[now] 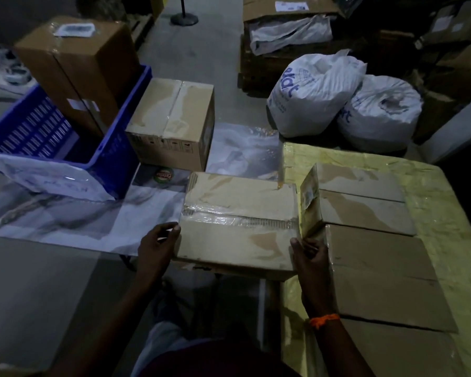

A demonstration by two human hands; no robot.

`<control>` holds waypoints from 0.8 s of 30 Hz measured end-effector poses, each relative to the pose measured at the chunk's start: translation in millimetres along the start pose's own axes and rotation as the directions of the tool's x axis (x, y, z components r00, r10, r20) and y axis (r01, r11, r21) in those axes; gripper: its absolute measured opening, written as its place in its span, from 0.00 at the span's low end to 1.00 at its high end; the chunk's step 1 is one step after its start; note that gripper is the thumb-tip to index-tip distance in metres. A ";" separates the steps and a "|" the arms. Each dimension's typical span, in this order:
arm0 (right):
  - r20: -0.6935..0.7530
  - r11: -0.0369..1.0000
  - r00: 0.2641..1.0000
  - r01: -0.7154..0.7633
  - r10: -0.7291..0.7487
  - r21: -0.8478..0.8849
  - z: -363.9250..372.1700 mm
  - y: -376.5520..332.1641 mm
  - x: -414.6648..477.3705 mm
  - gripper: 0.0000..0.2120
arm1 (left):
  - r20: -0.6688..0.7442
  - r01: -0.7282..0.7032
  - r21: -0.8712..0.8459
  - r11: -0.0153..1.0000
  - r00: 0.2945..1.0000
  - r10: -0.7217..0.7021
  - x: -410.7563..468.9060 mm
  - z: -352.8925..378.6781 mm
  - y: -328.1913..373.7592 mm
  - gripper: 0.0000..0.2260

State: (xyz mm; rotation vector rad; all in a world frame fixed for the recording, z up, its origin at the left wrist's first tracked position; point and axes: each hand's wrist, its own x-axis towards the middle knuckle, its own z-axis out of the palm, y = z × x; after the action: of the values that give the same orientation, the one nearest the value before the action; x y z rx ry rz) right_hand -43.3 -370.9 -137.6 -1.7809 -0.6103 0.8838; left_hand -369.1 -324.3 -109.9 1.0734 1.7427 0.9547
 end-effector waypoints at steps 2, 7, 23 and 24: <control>-0.051 0.994 0.997 0.045 -0.051 -0.104 6.6 -3.5 12.9 0.21 | 0.000 -0.013 0.051 0.999 1.000 0.013 10.7 3.3 4.4 0.08; -0.102 0.969 0.984 0.121 -0.146 -0.217 28.1 -34.4 52.0 0.24 | 0.038 -0.066 0.126 0.990 0.997 0.061 46.0 17.6 27.1 0.19; 0.070 0.968 0.982 0.187 -0.177 -0.167 35.7 -86.4 67.6 0.25 | 0.073 -0.053 -0.087 0.995 0.996 0.059 85.2 36.9 76.3 0.28; 0.044 0.970 0.980 0.198 -0.194 -0.140 34.4 -91.2 64.2 0.26 | 0.056 -0.076 -0.141 0.987 0.995 0.084 80.6 35.4 82.2 0.28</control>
State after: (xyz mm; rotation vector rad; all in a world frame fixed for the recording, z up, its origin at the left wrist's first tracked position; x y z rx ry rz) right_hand -32.2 -270.9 -78.4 -1.8008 -0.8728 0.7472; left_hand -335.3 -215.9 -69.5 1.0776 1.5689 1.0656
